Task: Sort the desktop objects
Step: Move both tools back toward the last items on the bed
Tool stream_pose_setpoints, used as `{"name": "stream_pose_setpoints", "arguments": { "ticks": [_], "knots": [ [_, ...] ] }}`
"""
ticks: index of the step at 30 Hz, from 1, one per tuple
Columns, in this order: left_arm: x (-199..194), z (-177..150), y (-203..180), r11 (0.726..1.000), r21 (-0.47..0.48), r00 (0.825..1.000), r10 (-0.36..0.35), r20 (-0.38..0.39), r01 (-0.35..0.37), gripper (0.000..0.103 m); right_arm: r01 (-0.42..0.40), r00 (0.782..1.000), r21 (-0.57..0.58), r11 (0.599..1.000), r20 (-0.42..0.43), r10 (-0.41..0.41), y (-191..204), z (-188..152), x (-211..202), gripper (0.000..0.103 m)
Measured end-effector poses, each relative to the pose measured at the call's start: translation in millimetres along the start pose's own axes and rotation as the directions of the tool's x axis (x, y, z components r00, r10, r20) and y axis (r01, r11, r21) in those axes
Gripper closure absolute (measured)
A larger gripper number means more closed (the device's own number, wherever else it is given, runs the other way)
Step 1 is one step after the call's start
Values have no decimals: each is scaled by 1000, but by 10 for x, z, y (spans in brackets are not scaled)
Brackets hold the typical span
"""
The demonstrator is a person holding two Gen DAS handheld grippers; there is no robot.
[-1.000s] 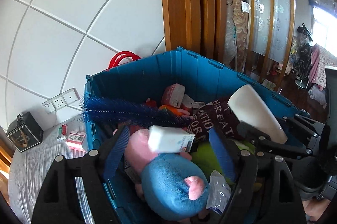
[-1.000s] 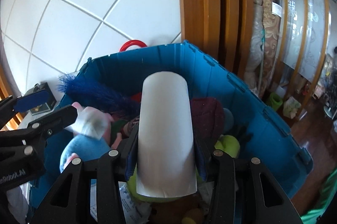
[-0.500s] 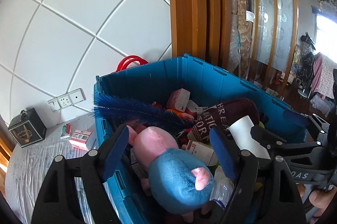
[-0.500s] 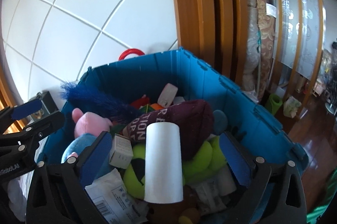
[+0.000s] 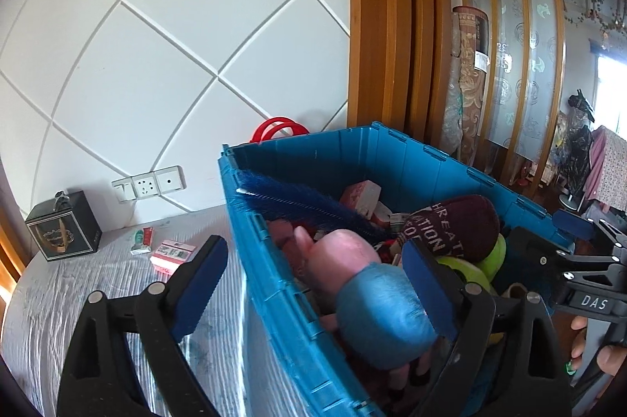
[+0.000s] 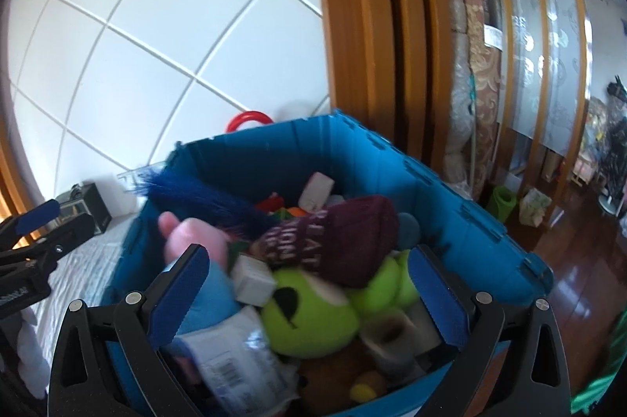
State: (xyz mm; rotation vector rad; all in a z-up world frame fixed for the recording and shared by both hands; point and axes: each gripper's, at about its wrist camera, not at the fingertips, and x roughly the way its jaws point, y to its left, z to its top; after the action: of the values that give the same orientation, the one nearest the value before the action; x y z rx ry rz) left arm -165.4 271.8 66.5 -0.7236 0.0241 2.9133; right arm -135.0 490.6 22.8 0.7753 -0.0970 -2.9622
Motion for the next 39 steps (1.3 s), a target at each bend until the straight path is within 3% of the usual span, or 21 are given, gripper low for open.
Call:
{"name": "stream_pose_setpoints", "arguments": {
  "ticks": [5,11,19,24,28,32,39],
  "knots": [
    [-148,-95,346,1000,-18,1000,11,13,-10,12,-9,999,-33,999,33,10,405,11,-126,0],
    [-398,-262,1048,997,-68,999,38,30,-36,12,-34,997,-82,996,72,40,1122,-1,-237,0],
    [-616,-566,2276,976,-165,990,144,12,-140,12,-136,988,-145,980,57,146,2282,-73,-111,0],
    [-576,-782,2979,946,-223,972,228,-58,-235,12,-217,976,-174,961,-2,220,2962,-118,179,0],
    [-424,-928,3433,920,-266,957,264,-120,-287,12,-265,964,-198,944,-60,258,3401,-168,506,0],
    [-171,-1009,3709,911,-266,946,278,-165,-314,12,-299,953,-209,931,-123,278,3715,-218,950,0],
    [814,-1082,4180,902,-252,919,281,-277,-352,12,-321,930,-212,923,-258,264,4012,-330,2036,0]
  ]
}}
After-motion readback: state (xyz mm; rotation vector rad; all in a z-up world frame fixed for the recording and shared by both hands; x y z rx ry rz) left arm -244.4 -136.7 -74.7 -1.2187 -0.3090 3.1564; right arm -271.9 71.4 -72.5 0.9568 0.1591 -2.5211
